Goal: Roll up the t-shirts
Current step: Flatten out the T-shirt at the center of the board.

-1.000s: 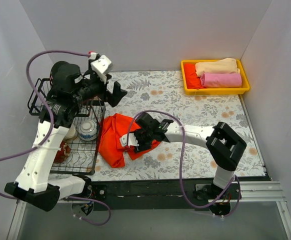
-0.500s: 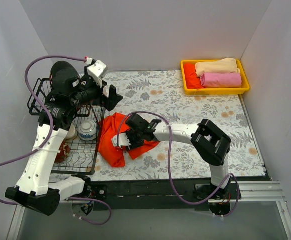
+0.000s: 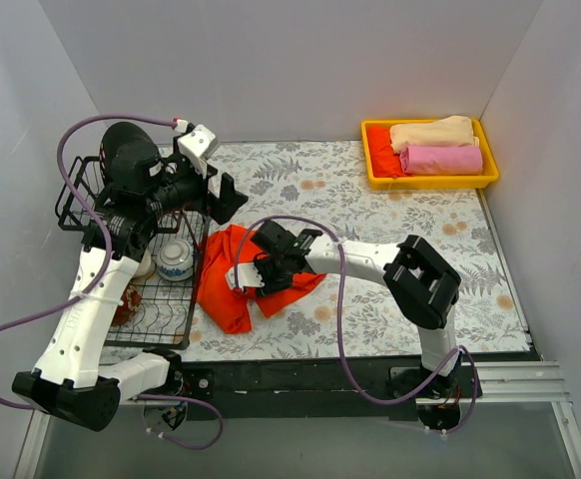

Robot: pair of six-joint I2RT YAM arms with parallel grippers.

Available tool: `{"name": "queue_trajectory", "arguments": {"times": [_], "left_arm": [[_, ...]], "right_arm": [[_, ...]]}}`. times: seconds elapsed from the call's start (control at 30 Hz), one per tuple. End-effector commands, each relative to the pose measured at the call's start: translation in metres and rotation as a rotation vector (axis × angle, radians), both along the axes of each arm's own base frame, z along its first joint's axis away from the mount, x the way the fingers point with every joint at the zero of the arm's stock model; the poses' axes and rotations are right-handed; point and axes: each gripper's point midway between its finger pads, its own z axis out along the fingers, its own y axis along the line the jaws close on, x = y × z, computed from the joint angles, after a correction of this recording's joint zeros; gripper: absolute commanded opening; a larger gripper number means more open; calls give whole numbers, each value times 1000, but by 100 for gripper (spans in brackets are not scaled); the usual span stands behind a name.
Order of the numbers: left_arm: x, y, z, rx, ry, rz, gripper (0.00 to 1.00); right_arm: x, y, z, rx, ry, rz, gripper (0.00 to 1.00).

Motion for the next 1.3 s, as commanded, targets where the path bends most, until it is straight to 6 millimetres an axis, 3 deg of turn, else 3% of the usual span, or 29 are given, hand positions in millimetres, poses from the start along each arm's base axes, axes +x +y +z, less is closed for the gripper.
{"name": "queue_trajectory", "arguments": {"times": [0.0,0.07,0.3,0.67,0.97,1.27], "left_arm": [[-2,5,4,-12,-25,11,98],[-1,8,2,-14,-20,20,98],[0,12,0,-22,-6,32,98],[-1,10,-1,-26,0,13,98],[1,8,1,-30,-7,5,98],[1,7,2,-35,-2,-2,98]], "right_arm": [[1,-5,10,-45,98,-4,51],[3,-10,1,-87,128,-15,51],[14,-7,-6,-112,163,-33,48],[-5,-11,4,-128,251,12,52],[4,-9,2,-128,216,-14,52],[15,1,8,-90,191,-53,32]]}}
